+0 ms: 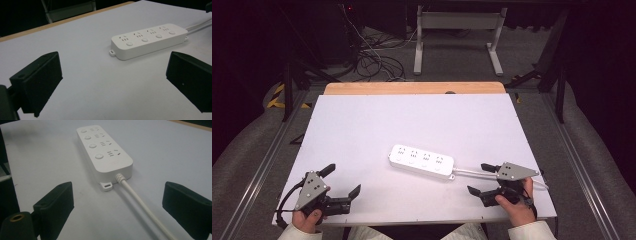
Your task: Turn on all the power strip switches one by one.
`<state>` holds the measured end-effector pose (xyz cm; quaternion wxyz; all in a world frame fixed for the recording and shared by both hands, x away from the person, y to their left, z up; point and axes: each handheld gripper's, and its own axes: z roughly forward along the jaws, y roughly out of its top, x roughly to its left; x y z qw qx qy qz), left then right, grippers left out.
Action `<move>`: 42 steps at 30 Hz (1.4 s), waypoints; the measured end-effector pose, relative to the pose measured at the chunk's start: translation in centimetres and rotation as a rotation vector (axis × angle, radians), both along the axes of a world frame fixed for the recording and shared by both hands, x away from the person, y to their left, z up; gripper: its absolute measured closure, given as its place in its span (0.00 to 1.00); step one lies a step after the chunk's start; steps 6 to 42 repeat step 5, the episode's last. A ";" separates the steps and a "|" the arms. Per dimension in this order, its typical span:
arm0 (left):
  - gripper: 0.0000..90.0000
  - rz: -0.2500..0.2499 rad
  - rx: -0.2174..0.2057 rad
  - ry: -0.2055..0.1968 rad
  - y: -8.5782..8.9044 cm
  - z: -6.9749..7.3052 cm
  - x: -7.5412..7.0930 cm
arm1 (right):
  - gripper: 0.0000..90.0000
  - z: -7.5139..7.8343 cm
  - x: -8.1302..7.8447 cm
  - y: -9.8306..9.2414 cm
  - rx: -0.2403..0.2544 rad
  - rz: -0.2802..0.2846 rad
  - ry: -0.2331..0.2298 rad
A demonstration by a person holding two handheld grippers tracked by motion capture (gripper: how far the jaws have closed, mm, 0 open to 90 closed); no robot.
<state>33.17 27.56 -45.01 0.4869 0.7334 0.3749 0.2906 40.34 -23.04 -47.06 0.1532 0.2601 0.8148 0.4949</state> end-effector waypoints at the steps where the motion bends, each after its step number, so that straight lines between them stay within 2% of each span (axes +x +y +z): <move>1: 0.01 0.007 0.008 -0.005 0.0 0.0 0.0 | 0.12 0.0 0.0 0.0 0.002 0.000 -0.004; 5: 0.01 -0.006 0.052 -0.024 -0.1 -0.1 -0.1 | 0.12 0.1 0.0 -0.1 0.012 0.000 -0.022; 42: 0.01 -0.006 0.052 -0.024 -0.1 -0.1 -0.1 | 0.12 0.1 0.0 -0.1 0.012 0.000 -0.022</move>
